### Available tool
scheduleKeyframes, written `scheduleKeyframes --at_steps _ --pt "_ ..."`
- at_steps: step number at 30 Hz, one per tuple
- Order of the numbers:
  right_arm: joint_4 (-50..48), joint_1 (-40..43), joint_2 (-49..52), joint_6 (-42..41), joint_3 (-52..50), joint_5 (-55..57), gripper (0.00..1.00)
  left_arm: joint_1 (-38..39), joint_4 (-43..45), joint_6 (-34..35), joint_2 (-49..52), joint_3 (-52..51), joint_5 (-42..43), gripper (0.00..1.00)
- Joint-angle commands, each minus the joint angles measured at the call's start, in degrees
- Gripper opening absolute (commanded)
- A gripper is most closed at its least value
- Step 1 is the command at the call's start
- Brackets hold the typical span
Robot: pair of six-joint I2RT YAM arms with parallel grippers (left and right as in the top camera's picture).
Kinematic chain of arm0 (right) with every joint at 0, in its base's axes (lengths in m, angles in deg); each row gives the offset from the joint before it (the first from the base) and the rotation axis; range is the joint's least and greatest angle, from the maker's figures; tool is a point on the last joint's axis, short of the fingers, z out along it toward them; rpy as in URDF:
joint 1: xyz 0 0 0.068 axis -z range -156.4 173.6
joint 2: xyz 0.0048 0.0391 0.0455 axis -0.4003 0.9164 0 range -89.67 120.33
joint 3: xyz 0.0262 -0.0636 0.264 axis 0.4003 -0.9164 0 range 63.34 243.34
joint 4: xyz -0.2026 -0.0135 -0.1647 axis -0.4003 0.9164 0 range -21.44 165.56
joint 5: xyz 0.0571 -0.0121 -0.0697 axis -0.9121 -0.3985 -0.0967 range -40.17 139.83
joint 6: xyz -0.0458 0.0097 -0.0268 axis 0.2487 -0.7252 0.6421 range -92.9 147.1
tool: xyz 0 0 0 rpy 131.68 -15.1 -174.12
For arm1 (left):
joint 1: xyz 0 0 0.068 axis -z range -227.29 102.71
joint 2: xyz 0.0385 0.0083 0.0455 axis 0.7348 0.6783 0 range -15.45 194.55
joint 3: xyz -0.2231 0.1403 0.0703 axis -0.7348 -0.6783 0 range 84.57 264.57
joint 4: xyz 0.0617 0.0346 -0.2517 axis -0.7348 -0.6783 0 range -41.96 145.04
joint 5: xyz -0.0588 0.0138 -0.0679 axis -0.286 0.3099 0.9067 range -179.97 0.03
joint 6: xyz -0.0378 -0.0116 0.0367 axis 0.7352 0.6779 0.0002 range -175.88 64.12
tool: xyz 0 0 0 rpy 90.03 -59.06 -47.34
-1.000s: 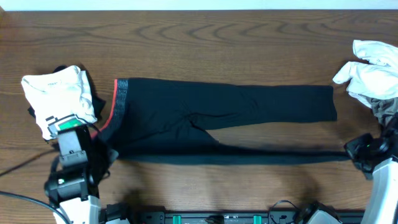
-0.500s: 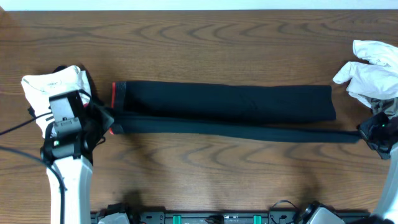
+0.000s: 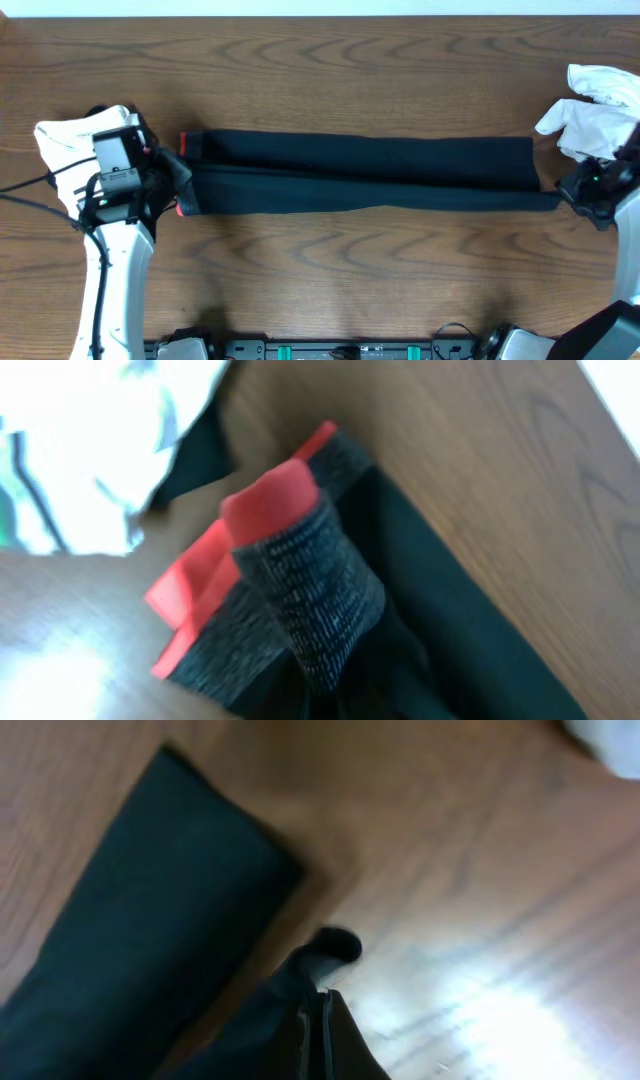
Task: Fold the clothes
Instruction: 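Lift the lower edge with both grippers and fold it up over the top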
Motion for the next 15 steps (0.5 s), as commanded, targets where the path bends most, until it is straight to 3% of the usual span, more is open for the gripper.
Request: scheduleKeyframes --at_steps 1,15 --pt "-1.6 -2.9 1.6 0.6 1.6 1.2 0.01 1.2 2.6 -0.6 1.0 1.0 -1.2 0.06" --pt "-10.9 -5.4 7.8 -0.5 1.7 3.3 0.01 1.5 10.6 -0.6 7.9 1.0 -3.8 0.06"
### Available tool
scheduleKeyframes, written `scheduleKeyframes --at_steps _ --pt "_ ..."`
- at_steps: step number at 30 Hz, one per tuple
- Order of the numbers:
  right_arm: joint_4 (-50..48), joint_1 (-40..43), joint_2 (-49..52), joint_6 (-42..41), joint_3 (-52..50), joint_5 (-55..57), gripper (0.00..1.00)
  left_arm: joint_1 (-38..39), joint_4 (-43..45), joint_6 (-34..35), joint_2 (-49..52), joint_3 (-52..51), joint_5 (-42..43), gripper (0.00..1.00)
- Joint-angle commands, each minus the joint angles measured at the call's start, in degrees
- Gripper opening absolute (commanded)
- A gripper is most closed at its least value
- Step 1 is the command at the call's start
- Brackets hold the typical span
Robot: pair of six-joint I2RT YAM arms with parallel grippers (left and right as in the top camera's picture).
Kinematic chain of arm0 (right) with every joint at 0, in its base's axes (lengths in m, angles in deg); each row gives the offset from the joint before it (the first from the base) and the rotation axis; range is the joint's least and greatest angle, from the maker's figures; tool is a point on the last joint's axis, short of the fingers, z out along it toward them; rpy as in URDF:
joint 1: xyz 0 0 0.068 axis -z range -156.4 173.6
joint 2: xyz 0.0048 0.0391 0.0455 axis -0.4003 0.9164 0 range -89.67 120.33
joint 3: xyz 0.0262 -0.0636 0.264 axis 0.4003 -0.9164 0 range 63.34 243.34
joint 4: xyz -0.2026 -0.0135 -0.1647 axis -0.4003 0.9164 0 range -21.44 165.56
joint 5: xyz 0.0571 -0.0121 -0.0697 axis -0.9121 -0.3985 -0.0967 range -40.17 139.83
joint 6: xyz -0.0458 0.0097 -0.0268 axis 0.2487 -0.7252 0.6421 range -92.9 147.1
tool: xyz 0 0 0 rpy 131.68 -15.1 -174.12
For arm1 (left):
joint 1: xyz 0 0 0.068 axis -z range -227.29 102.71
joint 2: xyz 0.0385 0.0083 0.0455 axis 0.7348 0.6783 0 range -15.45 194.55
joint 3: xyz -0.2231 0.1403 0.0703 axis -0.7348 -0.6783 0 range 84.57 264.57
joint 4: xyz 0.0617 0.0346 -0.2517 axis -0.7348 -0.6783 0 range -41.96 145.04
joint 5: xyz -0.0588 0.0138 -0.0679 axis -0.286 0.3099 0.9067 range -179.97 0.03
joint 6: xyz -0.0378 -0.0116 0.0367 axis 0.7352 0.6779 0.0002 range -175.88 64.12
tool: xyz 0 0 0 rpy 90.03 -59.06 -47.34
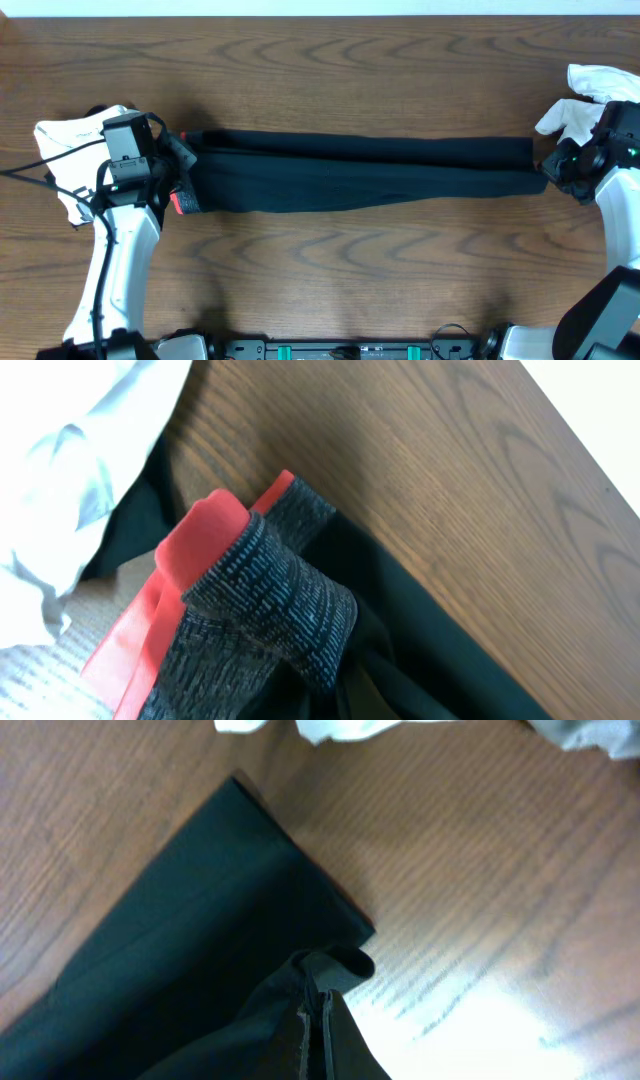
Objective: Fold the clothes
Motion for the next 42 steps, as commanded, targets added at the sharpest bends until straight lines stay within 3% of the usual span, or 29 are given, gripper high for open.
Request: scheduleKeyframes --at_steps 1,23,24,27,29,30,33,42 --pt "-1.4 -0.3 1.9 -0.5 1.3 1.8 0.02 0.0 1.2 -0.6 2.9 1.0 -2.4 0.05" --pt "-11.5 -4.1 8.9 -0.5 1.3 1.4 0.02 3.8 15.8 -1.1 12.3 1.0 -2.4 0.06" --pt "-12.3 -4.3 9.0 -0.5 1.3 1.4 0.05 4.2 16.5 -1.0 12.7 1.0 -2.4 0.06" --pt "-17.4 -5.1 10.1 -0.4 1.3 1.4 0.54 4.4 18.3 -1.0 13.9 1.0 -2.8 0.14" --pt "-19.9 -5.2 10.8 -0.4 1.3 1.4 0.73 4.4 18.7 -1.0 14.3 1.0 -4.9 0.36" --pt "-20.5 -5.1 11.1 -0.5 1.3 1.4 0.78 4.4 18.9 -1.0 14.3 1.0 -6.1 0.42" --pt "-20.1 -5.2 11.8 -0.6 1.3 1.2 0.83 4.3 19.2 -3.0 14.3 1.0 -7.1 0.54" --pt "-11.8 -5.2 11.9 4.9 1.3 0.8 0.79 3.9 14.8 -3.8 14.3 1.0 0.0 0.52"
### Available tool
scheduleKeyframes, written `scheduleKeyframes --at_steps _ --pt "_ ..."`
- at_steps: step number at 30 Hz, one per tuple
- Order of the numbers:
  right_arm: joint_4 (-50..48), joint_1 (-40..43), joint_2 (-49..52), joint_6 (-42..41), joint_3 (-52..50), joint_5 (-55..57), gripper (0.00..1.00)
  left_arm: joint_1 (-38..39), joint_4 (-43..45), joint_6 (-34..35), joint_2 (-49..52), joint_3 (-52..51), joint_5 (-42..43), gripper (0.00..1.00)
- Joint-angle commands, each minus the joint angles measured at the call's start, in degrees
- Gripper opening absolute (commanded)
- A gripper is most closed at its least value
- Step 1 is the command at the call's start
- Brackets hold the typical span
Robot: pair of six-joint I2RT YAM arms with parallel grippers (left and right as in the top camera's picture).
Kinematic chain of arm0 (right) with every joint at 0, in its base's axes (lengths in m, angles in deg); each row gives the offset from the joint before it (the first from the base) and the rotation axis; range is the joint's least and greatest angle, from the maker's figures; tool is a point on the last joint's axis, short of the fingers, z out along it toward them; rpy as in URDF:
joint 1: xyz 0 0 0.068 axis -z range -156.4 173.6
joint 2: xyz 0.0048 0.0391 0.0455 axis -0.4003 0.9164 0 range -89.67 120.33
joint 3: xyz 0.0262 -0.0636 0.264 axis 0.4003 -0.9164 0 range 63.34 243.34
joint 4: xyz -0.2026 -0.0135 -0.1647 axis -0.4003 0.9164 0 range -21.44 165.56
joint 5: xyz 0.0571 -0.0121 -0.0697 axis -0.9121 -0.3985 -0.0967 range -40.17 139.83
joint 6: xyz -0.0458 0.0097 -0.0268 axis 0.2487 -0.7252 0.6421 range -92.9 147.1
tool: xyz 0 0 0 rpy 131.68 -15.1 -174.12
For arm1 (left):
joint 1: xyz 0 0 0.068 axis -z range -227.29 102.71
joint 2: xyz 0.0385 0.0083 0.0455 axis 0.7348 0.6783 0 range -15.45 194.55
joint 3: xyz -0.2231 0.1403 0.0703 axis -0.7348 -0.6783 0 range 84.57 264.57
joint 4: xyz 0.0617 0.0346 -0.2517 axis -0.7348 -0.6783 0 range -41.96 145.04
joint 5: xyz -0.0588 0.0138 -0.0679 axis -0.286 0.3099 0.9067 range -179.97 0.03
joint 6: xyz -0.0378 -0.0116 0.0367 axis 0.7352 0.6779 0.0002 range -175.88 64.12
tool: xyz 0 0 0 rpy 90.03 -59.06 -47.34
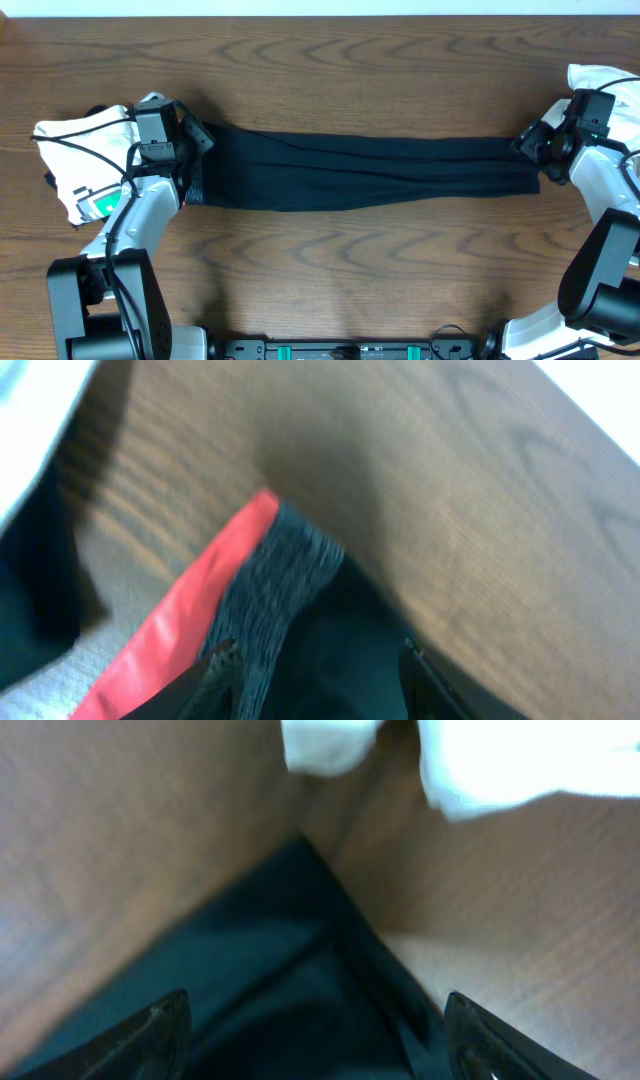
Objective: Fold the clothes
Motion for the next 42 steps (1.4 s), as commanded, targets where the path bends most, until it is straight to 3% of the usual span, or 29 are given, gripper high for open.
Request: scheduleKeyframes --at_steps 1,13,19,28,39,42 --pt "1.8 -0.4 0.3 3.5 0.9 0.4 0.79 -0.3 -3.0 -1.1 0.3 1.0 4.1 0.52" --pt "5.4 -0.4 -5.6 3.8 0.9 -2.4 0.82 -0.3 -12.7 -5.2 0.3 0.9 2.8 0.44" --pt "8.6 0.0 -11.9 3.8 0.9 -2.4 0.82 -1.4 -8.4 -5.3 0.0 1.0 -0.3 0.44" --pt "12.4 0.0 -12.5 3.8 0.8 -2.2 0.82 -4.7 -5.3 -8.1 1.1 1.7 -1.7 0.43" --pt "13.4 0.0 -12.5 3.8 0.8 -2.2 0.82 -4.9 -4.9 -9.1 6.8 1.7 4.8 0.44" --pt "13.6 0.0 -12.5 3.8 0.8 -1.9 0.81 -4.9 -6.8 -9.0 6.6 1.7 6.4 0.34"
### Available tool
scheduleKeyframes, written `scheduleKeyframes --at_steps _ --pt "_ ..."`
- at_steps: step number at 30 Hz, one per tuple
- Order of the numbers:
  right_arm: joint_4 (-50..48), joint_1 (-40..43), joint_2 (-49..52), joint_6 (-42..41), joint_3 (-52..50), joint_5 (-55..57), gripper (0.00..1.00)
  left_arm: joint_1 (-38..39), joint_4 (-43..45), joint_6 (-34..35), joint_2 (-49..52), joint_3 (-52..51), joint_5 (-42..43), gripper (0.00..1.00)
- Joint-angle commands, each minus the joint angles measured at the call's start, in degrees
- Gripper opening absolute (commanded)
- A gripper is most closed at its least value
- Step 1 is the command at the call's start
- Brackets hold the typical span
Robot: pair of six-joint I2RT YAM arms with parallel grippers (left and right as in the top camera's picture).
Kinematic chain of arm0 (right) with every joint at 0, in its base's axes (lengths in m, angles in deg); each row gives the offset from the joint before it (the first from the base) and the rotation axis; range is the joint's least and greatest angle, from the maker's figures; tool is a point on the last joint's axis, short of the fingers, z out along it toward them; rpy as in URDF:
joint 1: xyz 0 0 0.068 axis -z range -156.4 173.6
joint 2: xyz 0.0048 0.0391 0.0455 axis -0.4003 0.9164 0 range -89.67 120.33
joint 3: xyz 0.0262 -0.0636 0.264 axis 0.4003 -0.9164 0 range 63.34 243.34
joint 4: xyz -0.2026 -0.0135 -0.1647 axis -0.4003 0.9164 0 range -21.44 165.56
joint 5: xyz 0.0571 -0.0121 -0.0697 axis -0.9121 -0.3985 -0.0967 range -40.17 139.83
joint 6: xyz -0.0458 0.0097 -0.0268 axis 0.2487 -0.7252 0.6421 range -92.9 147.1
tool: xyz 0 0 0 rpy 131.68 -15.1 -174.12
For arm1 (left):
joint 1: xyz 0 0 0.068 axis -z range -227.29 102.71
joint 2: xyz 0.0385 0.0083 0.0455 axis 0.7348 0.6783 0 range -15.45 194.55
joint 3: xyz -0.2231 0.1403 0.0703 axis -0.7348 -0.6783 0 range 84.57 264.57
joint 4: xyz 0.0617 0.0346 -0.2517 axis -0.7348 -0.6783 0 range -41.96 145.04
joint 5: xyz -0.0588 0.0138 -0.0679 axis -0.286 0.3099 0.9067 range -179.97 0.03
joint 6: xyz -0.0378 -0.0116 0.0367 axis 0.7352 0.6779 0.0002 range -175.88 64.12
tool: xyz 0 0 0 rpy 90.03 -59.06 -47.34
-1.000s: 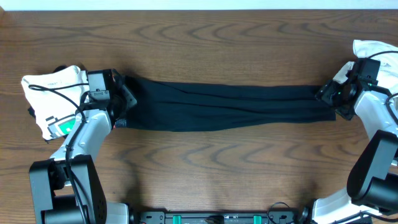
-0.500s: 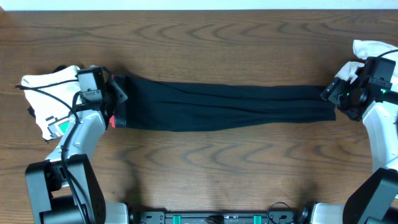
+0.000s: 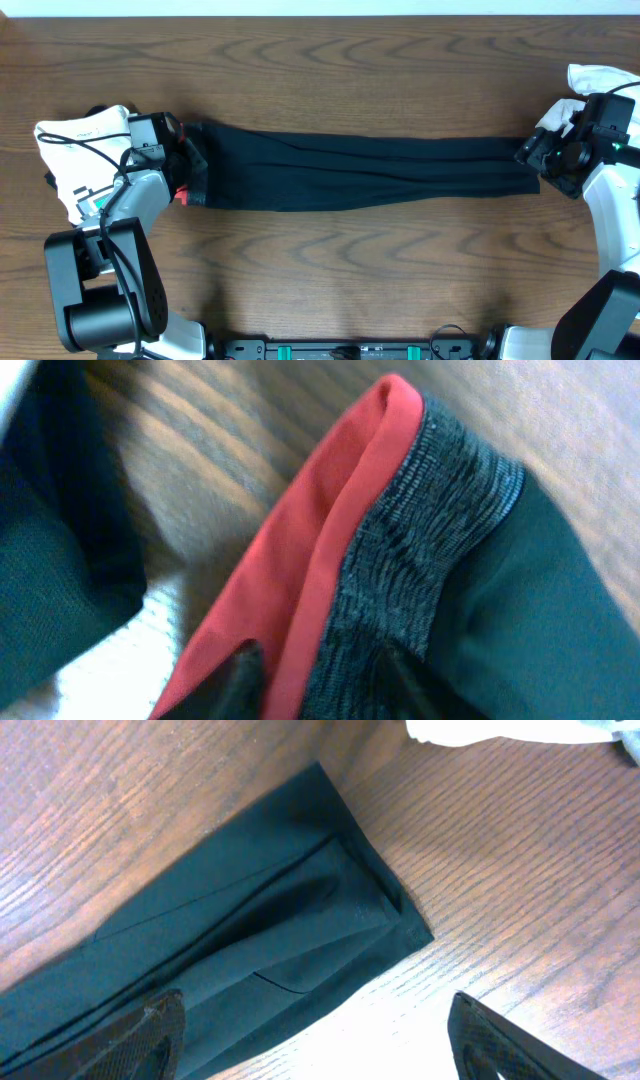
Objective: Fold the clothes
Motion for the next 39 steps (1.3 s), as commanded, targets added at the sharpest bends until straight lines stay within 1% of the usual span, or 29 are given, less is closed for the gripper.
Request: scheduleKeyframes --at_steps 1,4,5,11,16,19,22,26,28,29,33,34,39 --pt "0.2 0.0 0.0 0.7 0.7 0.1 0.82 -0.2 -1.8 -1.1 -0.3 1.3 3.8 0.29" --pt "0.4 0.0 0.0 0.7 0.7 0.4 0.81 -0.3 -5.2 -1.0 -2.3 1.3 7.8 0.06" --pt "0.4 0.0 0.0 0.7 0.7 0.4 0.81 -0.3 -6.7 -0.6 -3.4 1.3 8.3 0.06" --pt "0.4 0.0 0.0 0.7 0.7 0.4 0.81 -1.5 -16.9 -0.3 -10.6 1.3 7.2 0.06" --pt "0.8 0.0 0.0 0.7 0.7 0.4 0.81 -2.3 -25.3 -0.3 -13.4 1.3 -2.5 0.06" --pt "0.8 0.0 0.0 0.7 0.7 0.4 0.81 -2.3 -26.6 -0.3 -12.9 1.2 -6.8 0.06" --pt "0.9 0.0 0.0 0.7 0.7 0.4 0.81 -2.3 -25.5 1.2 -12.5 1.2 -6.8 0.06" --pt "0.9 0.0 0.0 0.7 0.7 0.4 0.81 -2.3 -20.6 1.3 -12.6 1.2 -1.4 0.07" --pt "0.9 0.0 0.0 0.7 0.7 0.4 0.81 -2.3 -18.6 1.3 -12.7 1.2 1.6 0.15" --pt "0.9 0.0 0.0 0.7 0.7 0.4 0.81 -2.3 -17.6 1.3 -12.7 1.2 3.8 0.17" --pt "0.8 0.0 0.0 0.7 0.7 0.4 0.81 -2.1 -15.1 1.2 -12.7 1.2 13.9 0.17" --pt "0.8 0.0 0.0 0.7 0.7 0.4 0.81 -1.7 -14.4 1.2 -12.7 1.2 15.3 0.17" --pt "0.8 0.0 0.0 0.7 0.7 0.4 0.81 1.3 -13.1 -0.7 -12.1 1.2 14.6 0.17"
